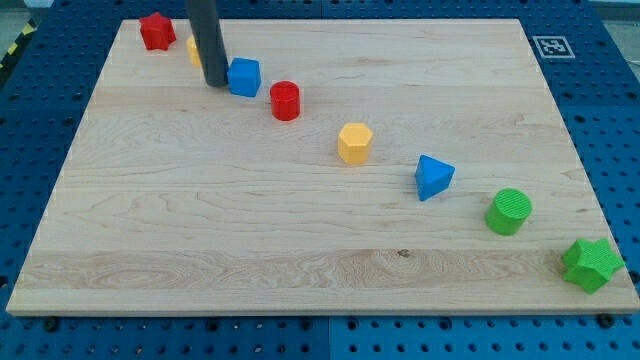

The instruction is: Place your arm below the blue triangle

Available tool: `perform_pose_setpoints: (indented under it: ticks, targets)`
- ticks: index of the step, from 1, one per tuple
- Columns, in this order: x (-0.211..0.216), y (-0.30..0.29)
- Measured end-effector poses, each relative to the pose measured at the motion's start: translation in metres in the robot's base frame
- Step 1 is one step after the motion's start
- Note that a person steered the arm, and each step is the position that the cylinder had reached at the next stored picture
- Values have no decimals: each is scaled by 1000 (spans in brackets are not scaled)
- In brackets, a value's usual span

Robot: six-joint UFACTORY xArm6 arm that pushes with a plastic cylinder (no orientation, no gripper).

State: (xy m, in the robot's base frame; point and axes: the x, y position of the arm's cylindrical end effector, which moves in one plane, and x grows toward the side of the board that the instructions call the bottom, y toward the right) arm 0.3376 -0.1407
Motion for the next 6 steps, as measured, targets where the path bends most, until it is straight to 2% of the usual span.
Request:
perform_pose_setpoints:
  ticks: [2, 3, 5, 6]
  targets:
    - [100, 9]
    - [141, 55]
    - [177, 194]
    - [195, 239]
